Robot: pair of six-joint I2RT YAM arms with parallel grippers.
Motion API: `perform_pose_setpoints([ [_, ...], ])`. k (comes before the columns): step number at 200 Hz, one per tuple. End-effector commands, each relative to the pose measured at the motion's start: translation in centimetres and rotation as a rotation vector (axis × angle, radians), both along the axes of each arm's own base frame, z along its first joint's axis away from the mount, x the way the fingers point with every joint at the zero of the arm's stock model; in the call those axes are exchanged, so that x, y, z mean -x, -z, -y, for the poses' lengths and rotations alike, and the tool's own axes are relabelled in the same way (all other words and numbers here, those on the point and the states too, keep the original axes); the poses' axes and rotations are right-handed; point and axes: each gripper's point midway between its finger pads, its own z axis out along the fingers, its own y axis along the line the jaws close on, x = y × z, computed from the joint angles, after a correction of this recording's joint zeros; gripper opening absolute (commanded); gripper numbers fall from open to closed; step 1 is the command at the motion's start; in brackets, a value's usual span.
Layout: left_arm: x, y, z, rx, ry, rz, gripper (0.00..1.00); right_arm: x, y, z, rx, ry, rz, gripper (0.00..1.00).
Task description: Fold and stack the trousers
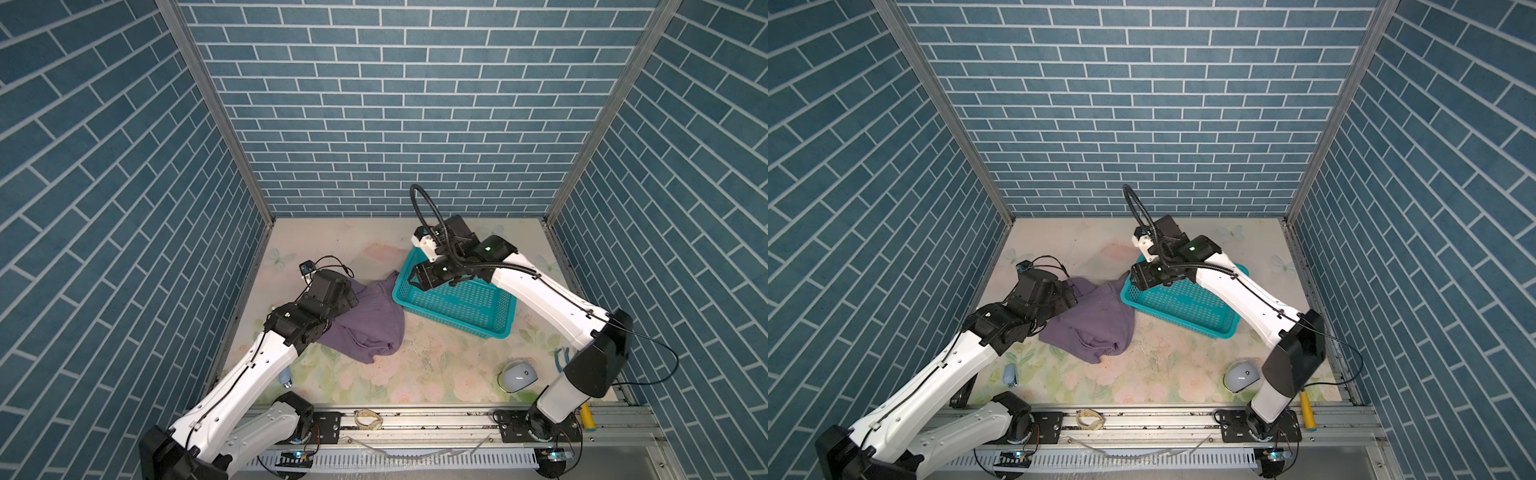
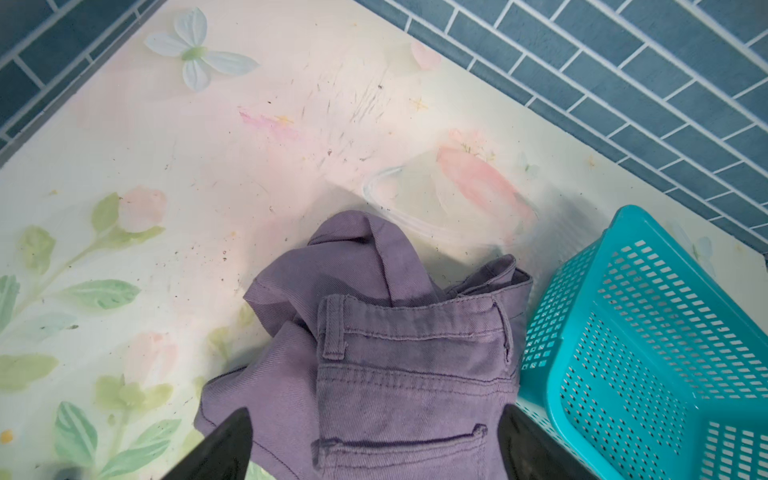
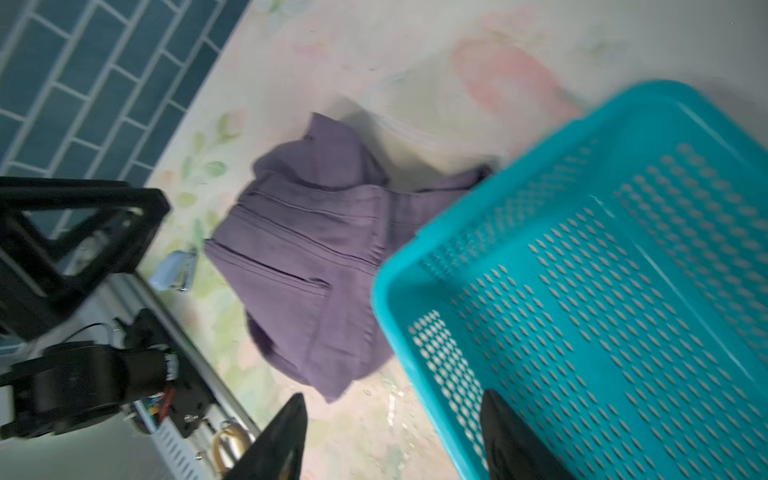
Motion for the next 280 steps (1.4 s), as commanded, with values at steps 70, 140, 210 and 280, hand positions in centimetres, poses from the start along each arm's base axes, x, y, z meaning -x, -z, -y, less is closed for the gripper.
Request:
perform_pose_setpoints([
  [70,-0.7,4.0,1.5,0.082,0.003,-0.028,0.9,3.4,7.8,4.9,0.124,0.042,-0.006,0.99],
  [140,-2.0,1.7,1.7,0.042,0.018,-0.003,0.91,3.1,10.0,5.2,0.245,0.005,0.057,0.99],
  [210,-0.1,3.9,1.0,0.07,-0.004,-0.05,0.91,2.4,14.4,4.1,0.331,0.019,0.018,0.77],
  [280,2.6,2.6,-1.8,0.025,-0.04,-0.03,0.92,-4.3,15.5,7.6,0.465,0.225,0.007,0.31],
])
